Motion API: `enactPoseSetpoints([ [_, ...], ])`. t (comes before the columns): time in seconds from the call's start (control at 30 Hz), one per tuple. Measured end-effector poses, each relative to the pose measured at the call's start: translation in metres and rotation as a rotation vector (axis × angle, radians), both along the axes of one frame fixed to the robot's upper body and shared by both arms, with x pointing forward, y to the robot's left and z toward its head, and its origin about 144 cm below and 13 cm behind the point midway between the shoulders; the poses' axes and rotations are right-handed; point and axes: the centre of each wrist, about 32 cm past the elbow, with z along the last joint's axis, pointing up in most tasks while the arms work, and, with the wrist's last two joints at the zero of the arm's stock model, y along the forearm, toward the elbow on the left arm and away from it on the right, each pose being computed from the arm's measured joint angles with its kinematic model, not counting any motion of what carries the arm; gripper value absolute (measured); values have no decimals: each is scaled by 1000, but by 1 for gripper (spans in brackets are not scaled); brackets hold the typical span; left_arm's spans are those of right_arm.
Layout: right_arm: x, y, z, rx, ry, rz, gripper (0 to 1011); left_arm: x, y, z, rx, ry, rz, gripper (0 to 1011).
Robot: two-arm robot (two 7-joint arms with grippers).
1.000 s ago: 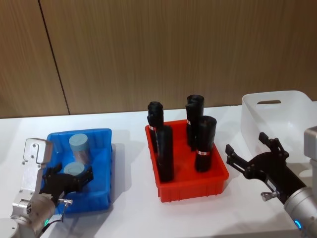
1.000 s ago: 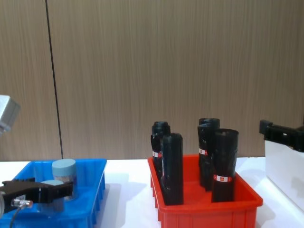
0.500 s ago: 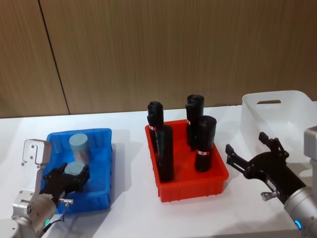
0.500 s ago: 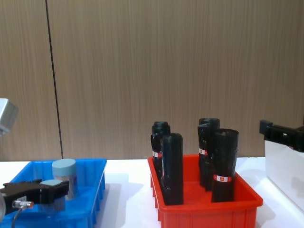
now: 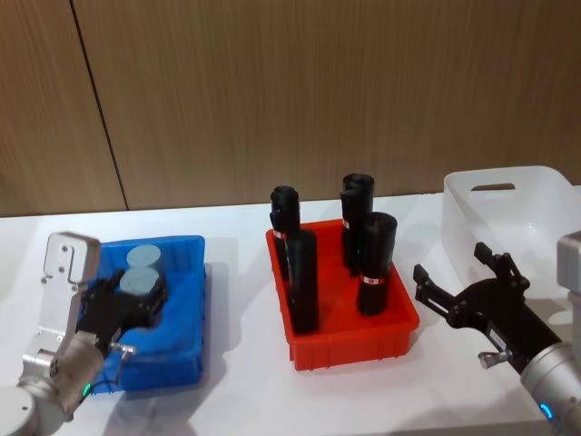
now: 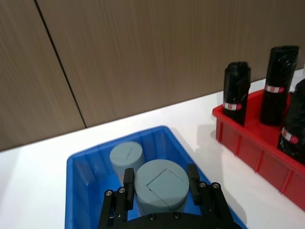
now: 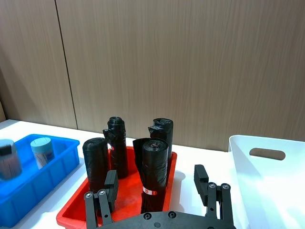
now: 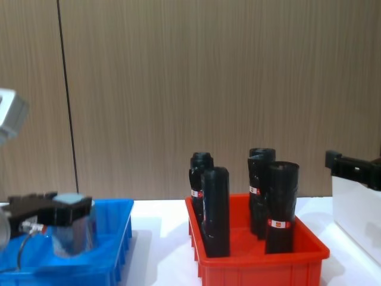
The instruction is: Pick the cotton swabs from the blue box and place them into the white box.
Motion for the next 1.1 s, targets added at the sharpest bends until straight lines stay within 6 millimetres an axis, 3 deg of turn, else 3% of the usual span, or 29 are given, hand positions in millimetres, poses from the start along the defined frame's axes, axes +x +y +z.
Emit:
enactPoseSetpoints([
  [0.57,0,0,0,0,0,0,1002,-5,-18,55,27,-138,-192,669],
  [1.1,0,0,0,0,0,0,1002,1,-34,100,-44,-100,-413,669],
])
